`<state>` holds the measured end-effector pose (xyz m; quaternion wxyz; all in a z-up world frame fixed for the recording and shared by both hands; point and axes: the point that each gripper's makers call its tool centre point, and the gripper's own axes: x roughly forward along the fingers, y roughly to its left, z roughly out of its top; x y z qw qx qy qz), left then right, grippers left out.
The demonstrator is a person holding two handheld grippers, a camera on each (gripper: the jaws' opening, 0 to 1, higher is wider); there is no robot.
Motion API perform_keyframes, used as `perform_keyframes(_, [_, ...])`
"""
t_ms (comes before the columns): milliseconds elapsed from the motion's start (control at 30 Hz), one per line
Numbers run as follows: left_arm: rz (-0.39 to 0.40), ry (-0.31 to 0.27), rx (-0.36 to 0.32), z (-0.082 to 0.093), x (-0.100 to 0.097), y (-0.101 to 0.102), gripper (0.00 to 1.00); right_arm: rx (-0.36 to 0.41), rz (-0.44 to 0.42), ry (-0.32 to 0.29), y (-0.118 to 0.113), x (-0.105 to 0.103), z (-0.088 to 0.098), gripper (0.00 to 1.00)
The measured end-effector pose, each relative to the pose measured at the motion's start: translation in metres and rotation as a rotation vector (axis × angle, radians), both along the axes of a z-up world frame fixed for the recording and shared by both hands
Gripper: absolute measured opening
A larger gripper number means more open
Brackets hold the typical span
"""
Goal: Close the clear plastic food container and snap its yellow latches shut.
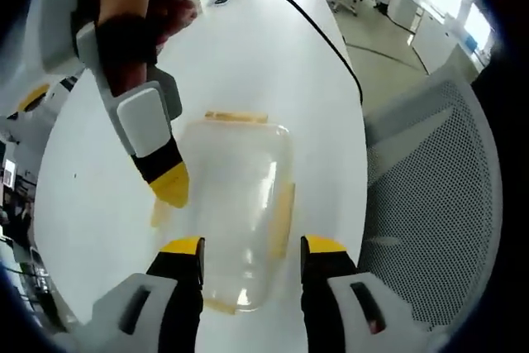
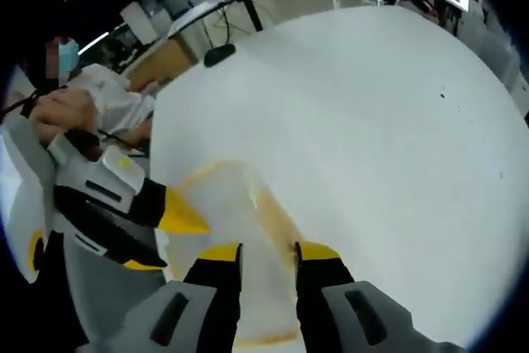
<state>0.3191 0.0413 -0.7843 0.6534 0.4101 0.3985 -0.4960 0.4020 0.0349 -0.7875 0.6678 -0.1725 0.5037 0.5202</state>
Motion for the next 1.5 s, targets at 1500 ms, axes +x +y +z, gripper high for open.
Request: perform_keyframes(1500, [-0.031,-0.186,0.118,-0.008,0.007,-0.008,0.47,0.036,0.005,0.105,0.001,0.002,0.001,0.09])
